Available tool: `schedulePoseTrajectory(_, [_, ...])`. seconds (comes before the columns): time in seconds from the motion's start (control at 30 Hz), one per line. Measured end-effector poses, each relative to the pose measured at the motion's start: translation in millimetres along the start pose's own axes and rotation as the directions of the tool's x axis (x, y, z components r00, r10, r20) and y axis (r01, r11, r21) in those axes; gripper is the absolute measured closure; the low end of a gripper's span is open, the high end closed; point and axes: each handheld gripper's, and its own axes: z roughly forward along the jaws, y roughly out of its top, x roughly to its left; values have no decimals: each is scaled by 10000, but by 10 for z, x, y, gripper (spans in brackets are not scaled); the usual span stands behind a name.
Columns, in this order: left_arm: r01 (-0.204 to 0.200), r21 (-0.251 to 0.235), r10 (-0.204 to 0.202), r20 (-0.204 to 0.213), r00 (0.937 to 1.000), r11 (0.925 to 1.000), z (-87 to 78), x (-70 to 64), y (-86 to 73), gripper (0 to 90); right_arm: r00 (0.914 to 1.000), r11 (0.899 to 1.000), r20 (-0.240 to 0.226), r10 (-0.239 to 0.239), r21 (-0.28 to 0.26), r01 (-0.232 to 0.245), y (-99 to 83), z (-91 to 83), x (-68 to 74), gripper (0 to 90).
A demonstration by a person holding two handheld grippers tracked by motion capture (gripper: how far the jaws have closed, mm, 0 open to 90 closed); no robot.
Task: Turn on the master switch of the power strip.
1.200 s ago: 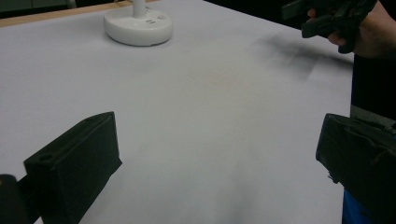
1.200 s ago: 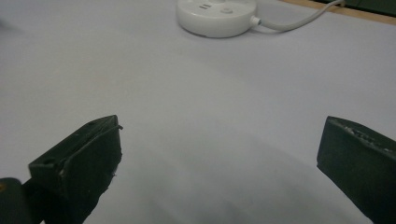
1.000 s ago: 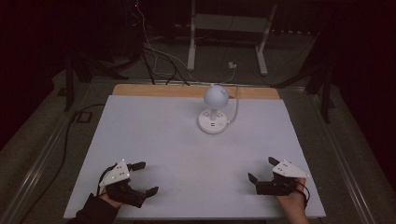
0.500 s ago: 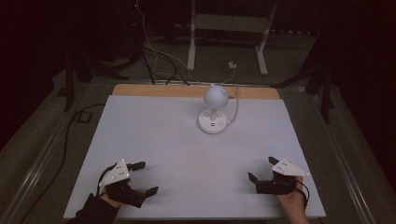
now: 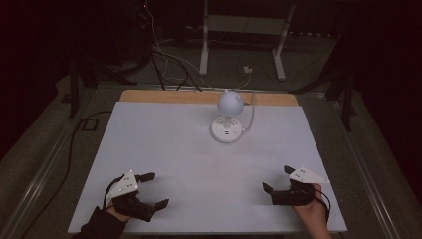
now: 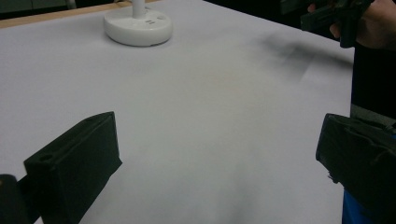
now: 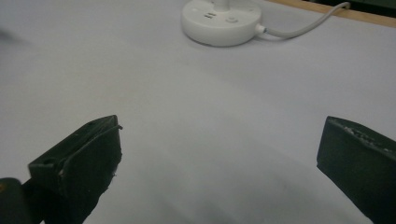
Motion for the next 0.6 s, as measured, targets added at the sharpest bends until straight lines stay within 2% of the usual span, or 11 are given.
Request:
schedulePoseTrajectory(0.13, [23,-37,-23,13,10000,10000,-1,0,1,1,9993,9996,-265,265,5,-265,87,3,0,0])
schedulePoseTrajectory(0.6, [31,-37,-31,13,10000,10000,-3,1,1,1,9981,9997,-614,110,-191,-122,327,50,-27,0])
